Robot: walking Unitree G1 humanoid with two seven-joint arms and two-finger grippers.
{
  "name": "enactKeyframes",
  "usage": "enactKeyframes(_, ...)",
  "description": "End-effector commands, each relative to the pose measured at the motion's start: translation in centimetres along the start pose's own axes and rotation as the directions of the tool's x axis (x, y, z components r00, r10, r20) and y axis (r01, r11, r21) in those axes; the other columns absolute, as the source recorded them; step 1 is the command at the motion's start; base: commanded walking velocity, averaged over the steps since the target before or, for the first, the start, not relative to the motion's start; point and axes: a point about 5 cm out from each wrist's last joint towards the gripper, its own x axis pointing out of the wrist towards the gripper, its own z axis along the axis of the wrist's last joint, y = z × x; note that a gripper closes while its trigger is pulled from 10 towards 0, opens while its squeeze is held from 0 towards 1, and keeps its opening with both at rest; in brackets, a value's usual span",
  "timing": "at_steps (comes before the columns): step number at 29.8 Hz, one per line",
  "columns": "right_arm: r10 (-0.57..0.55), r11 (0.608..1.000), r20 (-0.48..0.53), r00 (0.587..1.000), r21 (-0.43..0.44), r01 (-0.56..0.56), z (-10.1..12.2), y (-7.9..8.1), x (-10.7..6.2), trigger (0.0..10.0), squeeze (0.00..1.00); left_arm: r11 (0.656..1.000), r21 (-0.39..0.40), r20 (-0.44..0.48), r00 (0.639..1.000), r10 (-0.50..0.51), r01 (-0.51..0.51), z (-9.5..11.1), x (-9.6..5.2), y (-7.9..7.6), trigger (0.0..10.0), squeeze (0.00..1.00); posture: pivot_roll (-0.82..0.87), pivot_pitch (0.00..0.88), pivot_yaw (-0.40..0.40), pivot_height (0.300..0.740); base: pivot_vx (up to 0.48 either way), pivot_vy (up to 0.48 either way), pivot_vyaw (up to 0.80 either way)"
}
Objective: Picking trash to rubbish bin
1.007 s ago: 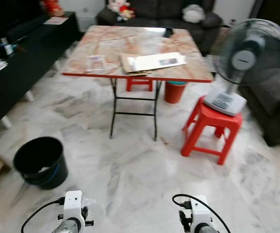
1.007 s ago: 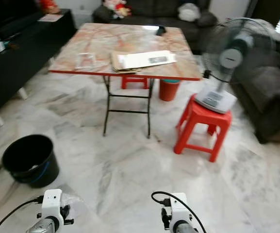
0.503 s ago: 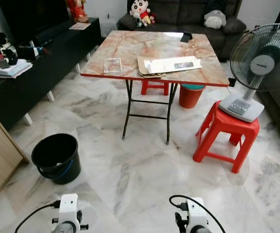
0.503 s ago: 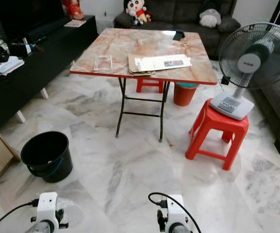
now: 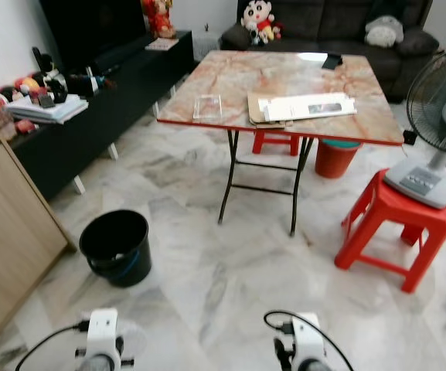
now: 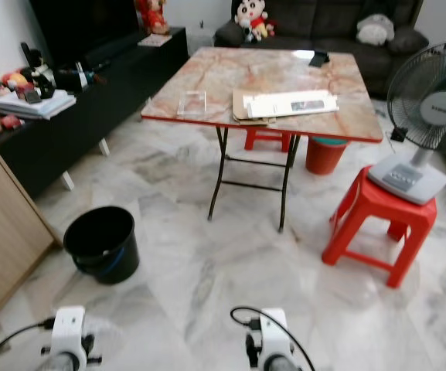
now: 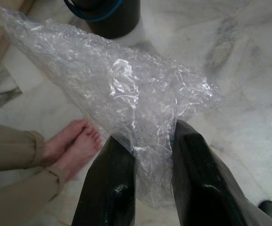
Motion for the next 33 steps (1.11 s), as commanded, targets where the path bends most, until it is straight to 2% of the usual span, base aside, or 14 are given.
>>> enactKeyframes(1, 0.001, 1.000, 0.008, 1.000, -0.003, -0.001, 0.44, 0.29, 0.13, 10.0, 0.00, 1.000, 0.007, -0.009, 1.000, 0.011, -0.011, -0.19, -0.05, 0.34, 10.0, 0.00, -0.02, 0.000, 0.017, 0.740, 0.000, 0.000, 0.00)
enactKeyframes(3, -0.004, 1.000, 0.011, 1.000, -0.023, 0.004, 0.50, 0.25, 0.13, 10.0, 0.00, 1.000, 0.008, -0.009, 1.000, 0.011, -0.011, -0.21, -0.06, 0.34, 10.0, 0.00, -0.02, 0.000, 0.017, 0.740, 0.000, 0.000, 0.80)
enactKeyframes(7, -0.004, 1.000, 0.008, 1.000, -0.002, 0.004, 0.30, 0.26, 0.08, 10.0, 0.00, 1.000, 0.008, -0.011, 1.000, 0.012, -0.012, -0.37, -0.12, 0.37, 10.0, 0.00, -0.01, 0.000, 0.017, 0.740, 0.120, 0.000, 0.72)
enactKeyframes(13, -0.002, 1.000, 0.006, 1.000, 0.018, 0.002, 0.15, 0.28, 0.05, 10.0, 0.00, 1.000, 0.012, -0.016, 1.000, 0.013, -0.012, -0.56, -0.18, 0.44, 10.0, 0.00, -0.02, 0.000, 0.019, 0.740, 0.164, 0.000, 0.00)
enactKeyframes(21, 0.001, 1.000, -0.001, 1.000, -0.009, -0.001, 0.00, 0.34, 0.02, 10.0, 0.00, 1.000, 0.016, -0.017, 1.000, 0.009, -0.009, -0.72, -0.24, 0.41, 10.0, 0.00, -0.02, 0.000, 0.017, 0.740, 0.257, 0.000, 0.00)
enactKeyframes(25, -0.007, 0.999, 0.000, 1.000, -0.037, 0.006, 0.06, 0.29, 0.03, 10.0, 0.00, 1.000, 0.017, -0.016, 1.000, 0.008, -0.008, -0.74, -0.24, 0.41, 10.0, 0.00, -0.01, 0.000, 0.016, 0.740, 0.277, 0.000, 0.80)
enactKeyframes(28, -0.011, 1.000, -0.003, 1.000, 0.001, 0.011, -0.01, 0.27, 0.02, 10.0, 0.00, 1.000, 0.013, -0.016, 1.000, 0.011, -0.010, -0.73, -0.24, 0.41, 10.0, 0.00, -0.01, 0.000, 0.015, 0.740, 0.275, 0.000, 0.66)
enactKeyframes(33, -0.010, 1.000, -0.002, 1.000, -0.005, 0.010, 0.05, 0.32, 0.04, 10.0, 0.00, 1.000, 0.009, -0.015, 1.000, 0.016, -0.016, -0.72, -0.25, 0.51, 10.0, 0.00, -0.01, 0.000, 0.016, 0.740, 0.321, 0.000, 0.00)
